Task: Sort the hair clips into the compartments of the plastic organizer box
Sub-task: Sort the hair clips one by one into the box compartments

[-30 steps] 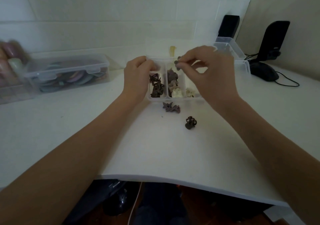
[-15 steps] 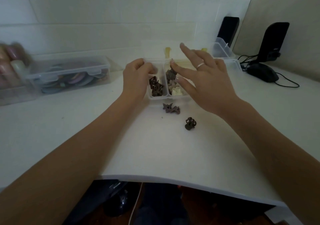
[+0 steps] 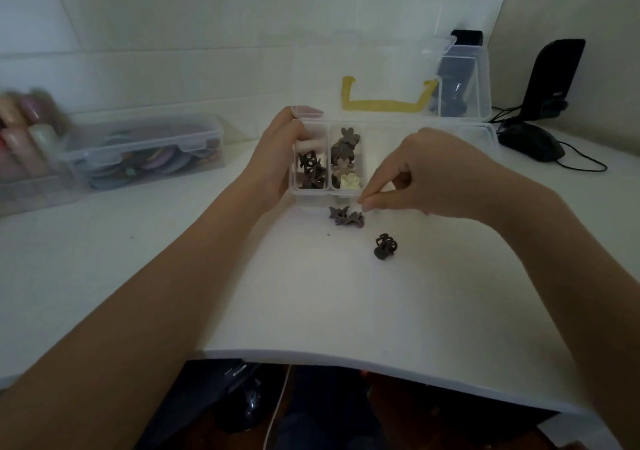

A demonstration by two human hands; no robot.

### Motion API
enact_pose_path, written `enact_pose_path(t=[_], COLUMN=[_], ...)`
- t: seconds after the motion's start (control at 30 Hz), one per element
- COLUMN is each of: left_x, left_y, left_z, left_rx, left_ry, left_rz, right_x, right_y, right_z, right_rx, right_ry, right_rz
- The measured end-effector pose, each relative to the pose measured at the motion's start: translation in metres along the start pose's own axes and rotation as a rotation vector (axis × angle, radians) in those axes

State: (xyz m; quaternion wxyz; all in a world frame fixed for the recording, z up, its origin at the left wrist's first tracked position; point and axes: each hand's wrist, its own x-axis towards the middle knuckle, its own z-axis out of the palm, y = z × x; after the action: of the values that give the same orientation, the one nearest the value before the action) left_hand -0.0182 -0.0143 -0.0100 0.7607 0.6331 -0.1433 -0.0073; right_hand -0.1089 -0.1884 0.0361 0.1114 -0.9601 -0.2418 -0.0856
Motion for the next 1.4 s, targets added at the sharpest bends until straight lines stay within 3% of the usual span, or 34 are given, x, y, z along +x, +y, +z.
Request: enact_pose_path(t=[0.27,0.47,0.63,0.83,1.13,1.23,1.4], left_x=[0.004,0.005,0.006,0.006,0.005,0.004,0.003], left_y=[-0.005,-0.006,-0.006,-0.007,-0.005,-0.004,-0.001], left_z=[-0.001,-0.001,-0.001,-0.002,-0.003,-0.003,-0.009], left_rx=[0.027,0.041,0.062,0.076,0.072,0.064,0.082], left_ry=[0.045,0.075,0.075,0.08,0.074,0.067,0.103], left_rz=[0.026,0.028,0.05,0.077,0.043,0.033,-0.001], right_x=[-0.001,0.003,0.003,0.007,0.01,0.01,0.008], right_y=[-0.013,-0.018,-0.018,-0.012,0.007,0.014,0.034], right_z=[0.014,0.029,0.022,0.019,0.018,0.017,0.003], right_rx=[-0.332,-0.317,-0.068,0.347,0.873,0.946,0.867], right_ry=[0.051,0.006,0.045,0.208,0.136,0.144,0.459], right_rz=[0.013,0.013,-0.032,-0.061,0.048,0.033,0.141])
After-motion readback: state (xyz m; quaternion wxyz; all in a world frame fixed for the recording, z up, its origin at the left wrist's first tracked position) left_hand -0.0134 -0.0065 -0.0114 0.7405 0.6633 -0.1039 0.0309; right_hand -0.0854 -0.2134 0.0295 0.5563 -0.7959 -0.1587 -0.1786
